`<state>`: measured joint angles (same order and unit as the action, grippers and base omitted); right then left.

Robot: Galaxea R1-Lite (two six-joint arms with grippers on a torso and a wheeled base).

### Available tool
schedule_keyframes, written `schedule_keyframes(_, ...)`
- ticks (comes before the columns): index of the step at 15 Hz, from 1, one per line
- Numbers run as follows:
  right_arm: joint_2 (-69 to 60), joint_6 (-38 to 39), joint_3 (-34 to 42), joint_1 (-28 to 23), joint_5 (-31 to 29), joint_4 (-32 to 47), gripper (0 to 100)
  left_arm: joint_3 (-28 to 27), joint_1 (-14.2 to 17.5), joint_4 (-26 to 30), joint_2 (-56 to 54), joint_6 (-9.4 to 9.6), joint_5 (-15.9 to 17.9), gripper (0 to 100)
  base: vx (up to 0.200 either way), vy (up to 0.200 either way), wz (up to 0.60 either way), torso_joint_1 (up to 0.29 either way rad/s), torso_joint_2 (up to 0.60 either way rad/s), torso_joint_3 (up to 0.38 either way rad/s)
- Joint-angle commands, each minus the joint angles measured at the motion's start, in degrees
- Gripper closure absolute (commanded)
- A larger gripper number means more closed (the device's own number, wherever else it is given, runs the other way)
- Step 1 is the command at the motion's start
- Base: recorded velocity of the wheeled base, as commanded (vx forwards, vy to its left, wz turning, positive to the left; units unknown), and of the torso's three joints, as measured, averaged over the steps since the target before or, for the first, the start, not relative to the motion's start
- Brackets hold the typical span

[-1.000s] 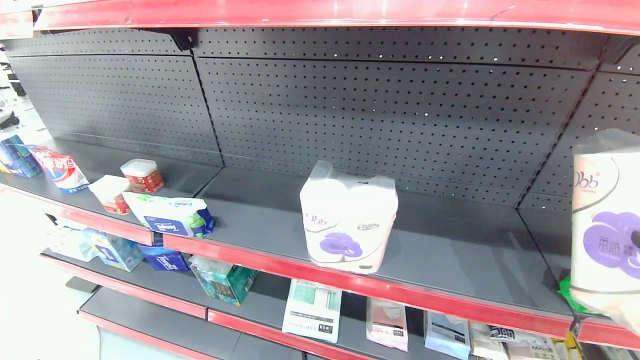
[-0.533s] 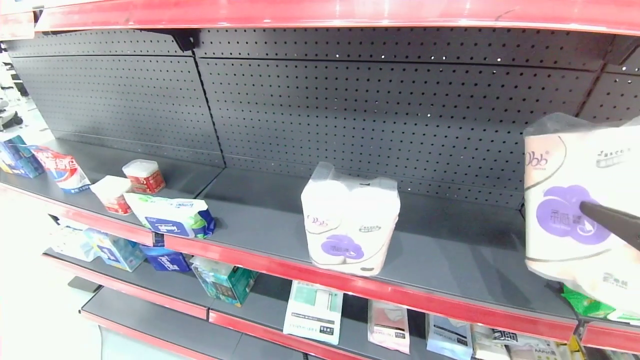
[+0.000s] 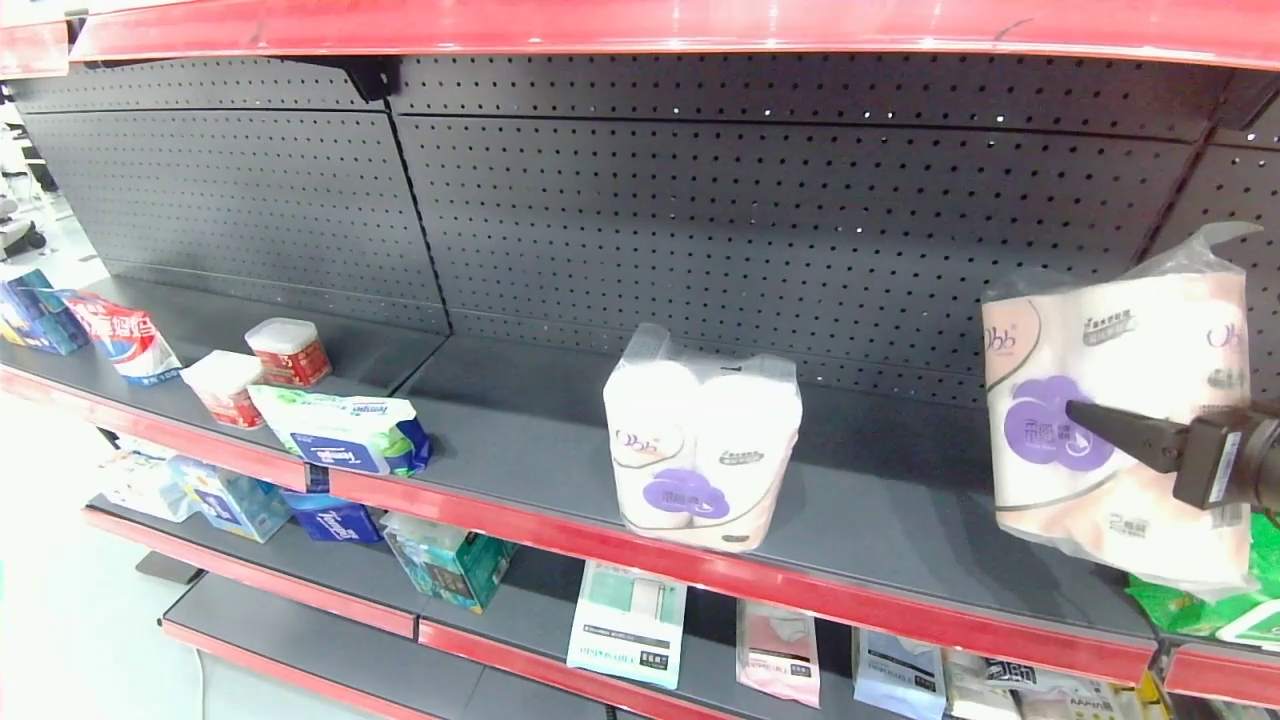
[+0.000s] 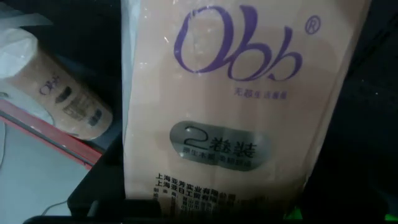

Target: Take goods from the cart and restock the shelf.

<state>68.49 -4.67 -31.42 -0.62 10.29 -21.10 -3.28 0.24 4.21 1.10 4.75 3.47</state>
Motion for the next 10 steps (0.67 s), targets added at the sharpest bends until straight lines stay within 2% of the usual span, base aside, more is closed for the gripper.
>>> schedule_keyframes(1, 0.24, -0.08, 1.09, -0.26, -0.01, 0.01, 100, 0.55, 1.34, -0.60, 2.33, -0.18, -1.98, 0, 0.000, 0.000, 0.00, 0.000, 0.00, 0.000)
schedule_keyframes(2, 0.07, -0.08, 1.36, -0.26, -0.01, 0.01, 100, 0.99, 1.34, -1.31, 2.33, -0.10, -2.24, 0, 0.000, 0.000, 0.00, 0.000, 0.00, 0.000)
schedule_keyframes(3, -0.37, -0.16, 1.97, -0.61, -0.01, 0.01, 100, 1.87, 1.34, -3.06, 2.15, -0.27, -4.53, 0, 0.000, 0.000, 0.00, 0.000, 0.00, 0.000)
schedule_keyframes(4, -0.72, -0.08, 1.97, -0.61, -0.01, 0.01, 100, 1.87, 0.99, -3.24, 1.63, -0.89, -4.62, 0, 0.000, 0.000, 0.00, 0.000, 0.00, 0.000)
schedule_keyframes(5, -0.81, -0.08, 2.15, -0.70, -0.01, 0.01, 100, 2.58, -0.60, -3.41, -1.10, -0.98, 0.92, 0, 0.000, 0.000, 0.00, 0.000, 0.00, 0.000)
schedule_keyframes(6, -0.72, -0.08, 2.15, -1.05, -0.01, 0.01, 100, 3.19, -0.42, -4.03, -1.10, -2.29, 1.45, 0, 0.000, 0.000, 0.00, 0.000, 0.00, 0.000)
schedule_keyframes(7, -0.72, -0.08, 2.50, -1.05, -0.01, 0.01, 100, 3.19, -0.51, -4.12, -1.10, -5.02, -0.66, 0, 0.000, 0.000, 0.00, 0.000, 0.00, 0.000)
schedule_keyframes(10, -0.11, -0.08, 3.73, -1.05, -0.01, -0.08, 100, 3.19, -0.42, -4.12, -1.10, -5.02, -1.10, 0, 0.000, 0.000, 0.00, 0.000, 0.00, 0.000)
